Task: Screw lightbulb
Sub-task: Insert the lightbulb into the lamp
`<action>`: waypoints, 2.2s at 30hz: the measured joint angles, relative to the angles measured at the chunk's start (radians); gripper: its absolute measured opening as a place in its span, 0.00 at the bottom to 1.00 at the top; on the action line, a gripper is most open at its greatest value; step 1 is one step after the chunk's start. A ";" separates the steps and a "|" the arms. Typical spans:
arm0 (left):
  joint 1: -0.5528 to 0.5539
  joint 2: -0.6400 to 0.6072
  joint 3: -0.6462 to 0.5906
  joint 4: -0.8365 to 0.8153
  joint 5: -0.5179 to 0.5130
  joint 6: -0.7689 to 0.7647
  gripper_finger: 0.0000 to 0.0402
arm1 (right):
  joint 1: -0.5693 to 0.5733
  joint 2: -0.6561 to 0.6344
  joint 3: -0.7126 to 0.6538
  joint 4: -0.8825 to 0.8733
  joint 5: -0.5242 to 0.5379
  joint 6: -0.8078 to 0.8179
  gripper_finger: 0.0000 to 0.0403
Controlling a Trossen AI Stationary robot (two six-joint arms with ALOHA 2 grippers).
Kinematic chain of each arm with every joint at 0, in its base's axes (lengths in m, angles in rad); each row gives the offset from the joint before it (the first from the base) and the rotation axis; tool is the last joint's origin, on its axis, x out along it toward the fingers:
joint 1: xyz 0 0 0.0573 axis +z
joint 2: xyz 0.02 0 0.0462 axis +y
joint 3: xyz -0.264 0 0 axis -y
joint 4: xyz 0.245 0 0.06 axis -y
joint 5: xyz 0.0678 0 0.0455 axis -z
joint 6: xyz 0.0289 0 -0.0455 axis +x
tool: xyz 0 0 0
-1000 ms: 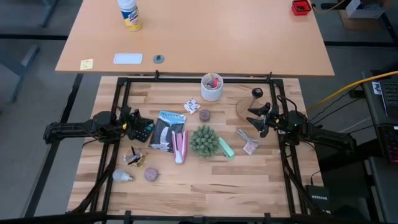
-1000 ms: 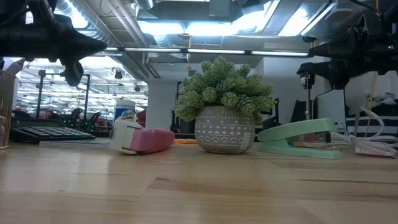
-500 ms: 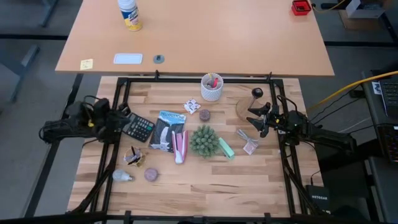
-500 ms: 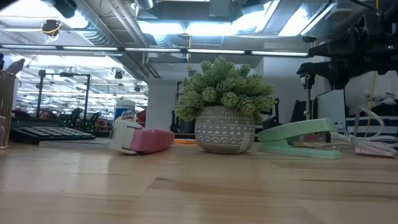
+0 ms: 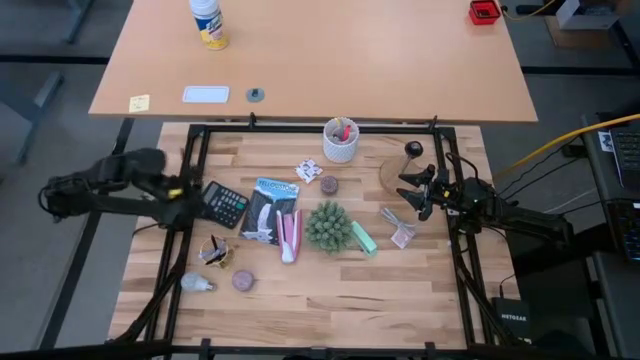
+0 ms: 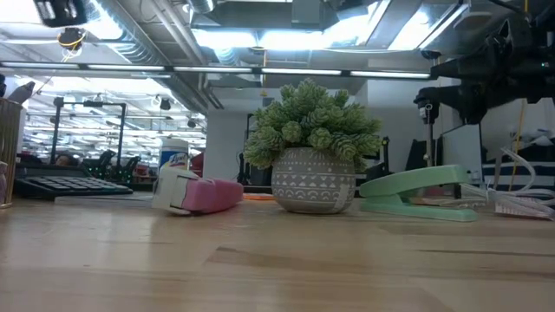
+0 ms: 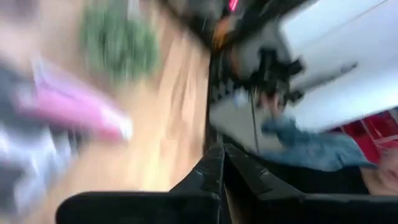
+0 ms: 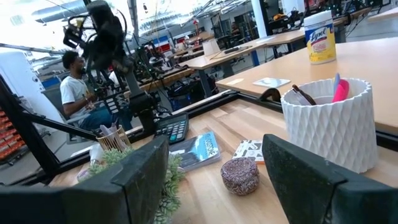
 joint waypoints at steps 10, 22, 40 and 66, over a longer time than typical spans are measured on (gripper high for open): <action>-0.220 0.269 0.014 -0.221 0.191 -0.595 0.00 | 0.000 0.000 0.001 0.000 0.000 0.034 0.66; -0.644 0.494 0.015 0.006 0.140 -1.111 0.00 | 0.000 0.000 0.001 -0.001 0.000 0.035 0.66; -0.917 0.896 0.015 0.258 0.100 -1.089 0.00 | 0.000 0.000 0.002 -0.002 0.000 0.035 0.66; -0.842 1.024 0.011 -0.049 -0.115 -0.691 0.00 | 0.000 0.000 0.002 -0.005 0.000 0.029 0.66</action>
